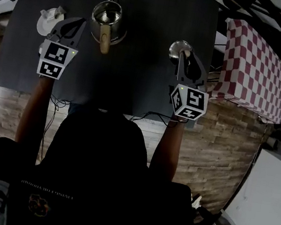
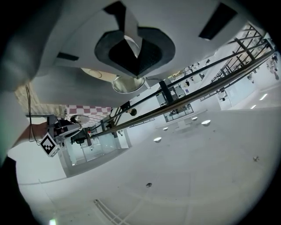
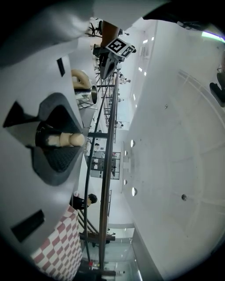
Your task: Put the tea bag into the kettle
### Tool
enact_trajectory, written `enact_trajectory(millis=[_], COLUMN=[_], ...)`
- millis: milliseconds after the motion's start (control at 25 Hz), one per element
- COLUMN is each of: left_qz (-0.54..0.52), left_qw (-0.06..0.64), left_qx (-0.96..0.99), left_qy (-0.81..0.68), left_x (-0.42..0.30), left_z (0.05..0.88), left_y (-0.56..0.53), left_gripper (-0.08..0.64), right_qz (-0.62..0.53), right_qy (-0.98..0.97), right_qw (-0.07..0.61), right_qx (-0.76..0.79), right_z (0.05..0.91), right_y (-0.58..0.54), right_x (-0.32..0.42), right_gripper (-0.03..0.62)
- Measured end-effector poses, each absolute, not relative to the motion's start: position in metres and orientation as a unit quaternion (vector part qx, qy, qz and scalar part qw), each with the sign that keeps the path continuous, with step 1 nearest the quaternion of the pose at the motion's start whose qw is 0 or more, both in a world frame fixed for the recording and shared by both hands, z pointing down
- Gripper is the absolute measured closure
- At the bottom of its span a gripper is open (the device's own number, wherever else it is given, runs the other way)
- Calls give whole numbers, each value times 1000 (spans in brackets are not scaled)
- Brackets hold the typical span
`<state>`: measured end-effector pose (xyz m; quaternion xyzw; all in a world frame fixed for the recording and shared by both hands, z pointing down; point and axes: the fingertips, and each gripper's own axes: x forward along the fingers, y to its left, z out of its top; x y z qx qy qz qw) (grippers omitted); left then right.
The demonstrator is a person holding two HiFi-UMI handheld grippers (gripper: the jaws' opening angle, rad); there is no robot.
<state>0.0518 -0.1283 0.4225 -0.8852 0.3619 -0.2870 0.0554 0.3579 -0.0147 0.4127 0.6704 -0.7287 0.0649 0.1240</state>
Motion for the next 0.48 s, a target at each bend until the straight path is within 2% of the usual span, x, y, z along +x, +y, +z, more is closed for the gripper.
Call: enact_trajectory(millis=[480], left_qz=[-294], left_qw=[20], left_qx=[-865], left_qy=[406], left_x=[-28], left_z=[428], left_y=[-121], left_gripper=[555], right_qz=[50], right_qy=[-774], right_qw=[130], right_qx=[617], right_z=[399], right_y=[-72], right_x=[280], right_gripper=[488])
